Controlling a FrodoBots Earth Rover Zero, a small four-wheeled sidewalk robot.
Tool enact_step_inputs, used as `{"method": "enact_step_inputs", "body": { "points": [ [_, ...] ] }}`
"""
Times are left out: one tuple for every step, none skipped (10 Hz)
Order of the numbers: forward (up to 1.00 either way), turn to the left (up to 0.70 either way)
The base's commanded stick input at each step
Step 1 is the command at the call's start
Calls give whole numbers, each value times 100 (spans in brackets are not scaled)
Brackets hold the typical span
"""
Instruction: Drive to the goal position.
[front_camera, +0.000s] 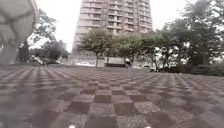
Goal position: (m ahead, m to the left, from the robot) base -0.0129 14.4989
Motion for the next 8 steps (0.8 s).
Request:
{"method": "enact_step_inputs", "body": {
  "points": [
    [85,34],
    [85,34],
    [85,34],
    [85,34],
    [85,34],
    [85,34],
    [85,34],
    [85,34]
  ]
}}
